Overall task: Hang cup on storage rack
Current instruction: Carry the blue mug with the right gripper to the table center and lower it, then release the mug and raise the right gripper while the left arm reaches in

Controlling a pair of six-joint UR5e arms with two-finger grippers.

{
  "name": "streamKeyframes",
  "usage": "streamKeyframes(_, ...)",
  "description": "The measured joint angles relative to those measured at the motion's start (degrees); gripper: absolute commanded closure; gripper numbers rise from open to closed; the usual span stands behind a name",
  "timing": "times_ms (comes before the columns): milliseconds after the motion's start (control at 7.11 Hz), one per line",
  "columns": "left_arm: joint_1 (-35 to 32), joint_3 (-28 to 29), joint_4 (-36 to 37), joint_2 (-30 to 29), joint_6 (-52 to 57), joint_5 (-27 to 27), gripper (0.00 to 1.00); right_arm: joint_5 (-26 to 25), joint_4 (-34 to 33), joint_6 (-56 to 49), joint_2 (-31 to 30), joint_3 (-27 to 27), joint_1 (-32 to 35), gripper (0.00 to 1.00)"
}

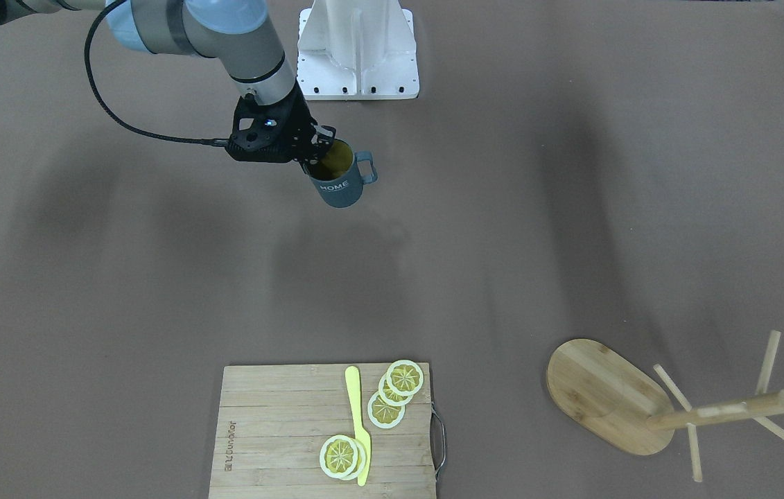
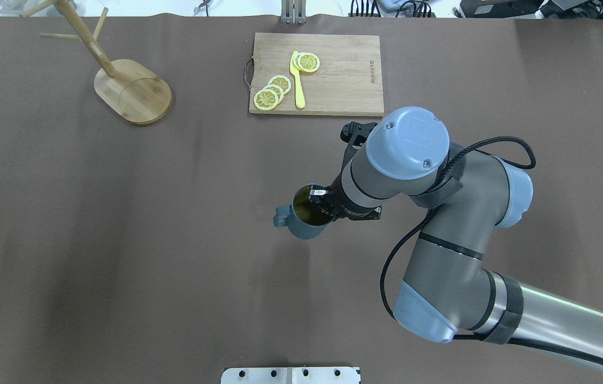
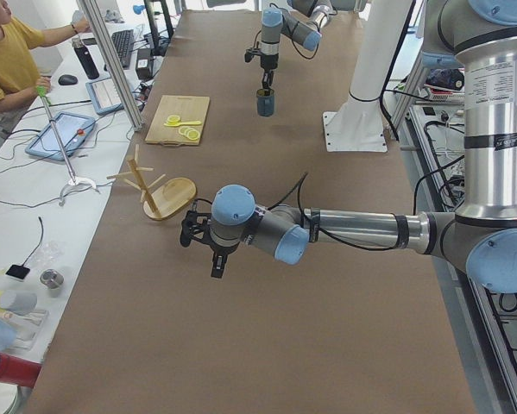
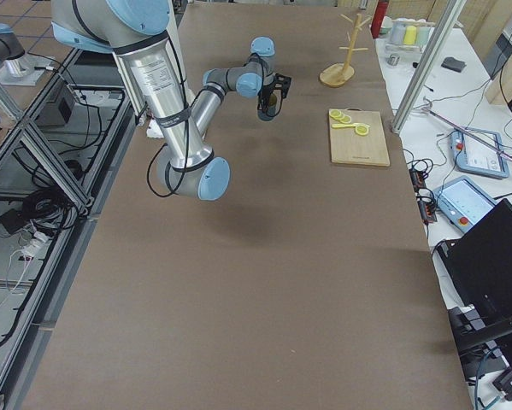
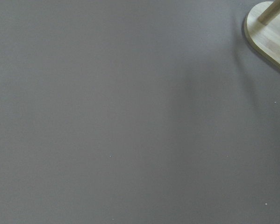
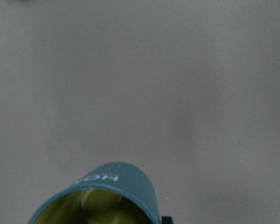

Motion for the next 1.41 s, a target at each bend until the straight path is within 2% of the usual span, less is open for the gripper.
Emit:
streamKeyframes(281, 0.3, -0.2, -0.3, 0.0, -0.5, -0.1, 0.02, -0.6, -0.1, 0.4, 3.8, -5.3, -0.8, 0.99)
streamKeyframes(704, 0.3, -0.4, -0.6, 0.2, -0.9, -0.2, 0.02, -0.7, -0.1, 0.4, 4.6, -7.6, -1.7, 0.54)
streamKeyframes(844, 0.3, -0.5, -0.6, 0.2, -0.9, -0.3, 0.02, -0.7, 0.0, 0.4, 4.6, -7.7, -1.8, 0.21)
streamKeyframes(985, 0.3, -0.9, -0.6, 0.2, -1.0, -0.3, 0.02, -0.6, 0.0, 0.4, 4.7, -7.3, -1.8, 0.00)
streamKeyframes(1126, 0.4, -1.9, -0.6, -0.1, -1.0, -0.5, 0.03, -0.2, -0.5, 0.3, 4.4, -5.6, -1.4, 0.00)
streamKeyframes(1407, 1.6, -7.9, -1.6, -0.6, -5.6, -1.1, 0.02, 3.2, -3.2, 0.0, 1.6, 1.3, 2.6, 0.00)
